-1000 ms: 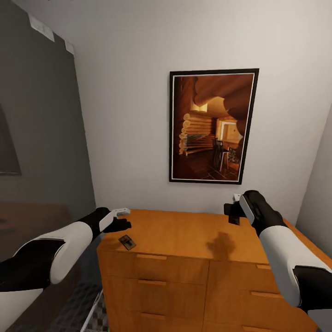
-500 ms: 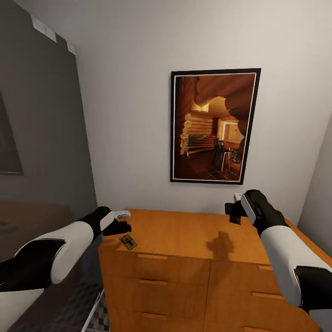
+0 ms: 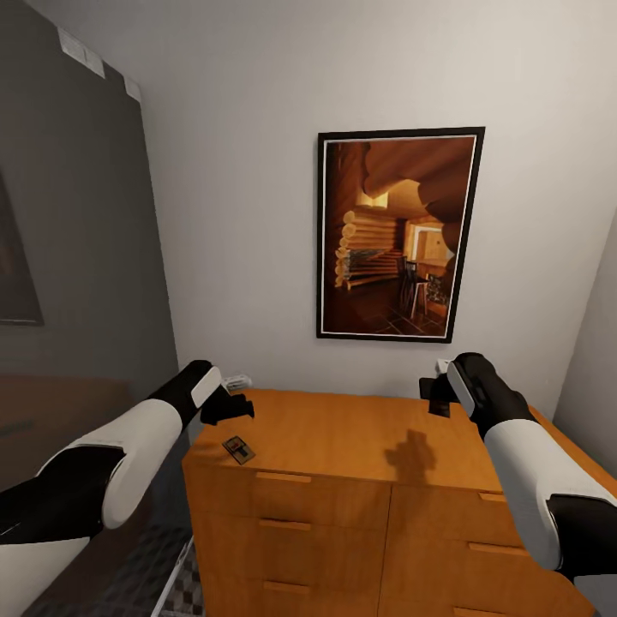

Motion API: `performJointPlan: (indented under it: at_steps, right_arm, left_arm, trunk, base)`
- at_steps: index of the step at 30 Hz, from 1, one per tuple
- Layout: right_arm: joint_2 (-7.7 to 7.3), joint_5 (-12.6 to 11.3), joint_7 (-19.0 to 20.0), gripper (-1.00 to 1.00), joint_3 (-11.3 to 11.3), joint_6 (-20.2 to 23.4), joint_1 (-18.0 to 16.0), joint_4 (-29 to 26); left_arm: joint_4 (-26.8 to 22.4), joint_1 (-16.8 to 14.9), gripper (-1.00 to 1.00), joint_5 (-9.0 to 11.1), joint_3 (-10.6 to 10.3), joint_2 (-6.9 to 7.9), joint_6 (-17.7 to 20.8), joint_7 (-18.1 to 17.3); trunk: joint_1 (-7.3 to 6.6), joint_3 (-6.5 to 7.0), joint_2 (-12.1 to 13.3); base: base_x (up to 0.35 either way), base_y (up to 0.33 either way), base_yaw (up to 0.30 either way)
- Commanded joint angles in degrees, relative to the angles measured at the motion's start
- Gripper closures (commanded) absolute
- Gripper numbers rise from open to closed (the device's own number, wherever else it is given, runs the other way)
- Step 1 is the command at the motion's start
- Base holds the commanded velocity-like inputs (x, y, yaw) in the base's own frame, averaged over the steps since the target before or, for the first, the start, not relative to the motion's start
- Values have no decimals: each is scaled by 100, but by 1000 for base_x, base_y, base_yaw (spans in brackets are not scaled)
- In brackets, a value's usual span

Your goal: Take the four mousetraps from the cabinet in the bathroom and place them on the bathroom floor. Make sure all four end up on the same floor surface, and ensure that at least two of them are either under or directly next to the same bathroom sink.

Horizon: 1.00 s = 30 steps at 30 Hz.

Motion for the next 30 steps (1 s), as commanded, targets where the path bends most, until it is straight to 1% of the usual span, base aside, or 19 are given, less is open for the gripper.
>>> performJointPlan:
  at_steps: [1,12,15,21,30]
  right_arm:
    - [-2,-27,2,100,-10,21,-4,-5]
    - [2,-7,-2,100,-10,18,-4,18]
    - [2,-7,-4,100,-10,18,-4,24]
    - [8,-2,-18,100,-10,13,-4,34]
    - [11,2,-52,100,-16,-3,-4,46]
  left_arm:
    - [-32,-3,-100,69,-34,-1,28,57]
    - [-146,-3,-100,88,-50,-9,17,118]
    - [-148,-3,-100,74,-65,-5,-67,123]
    - [-130,-3,-100,49,-102,4,-369,121]
    - [-125,-3,-100,37,-110,8,-426,113]
  trunk:
    - [1,-9,-7]
    - [1,-9,-7]
    - [1,-9,-7]
    - [1,-9,-7]
    - [1,-9,-7]
  base:
    - [0,0,0]
    - [0,0,0]
    - [0,0,0]
    - [0,0,0]
    - [0,0,0]
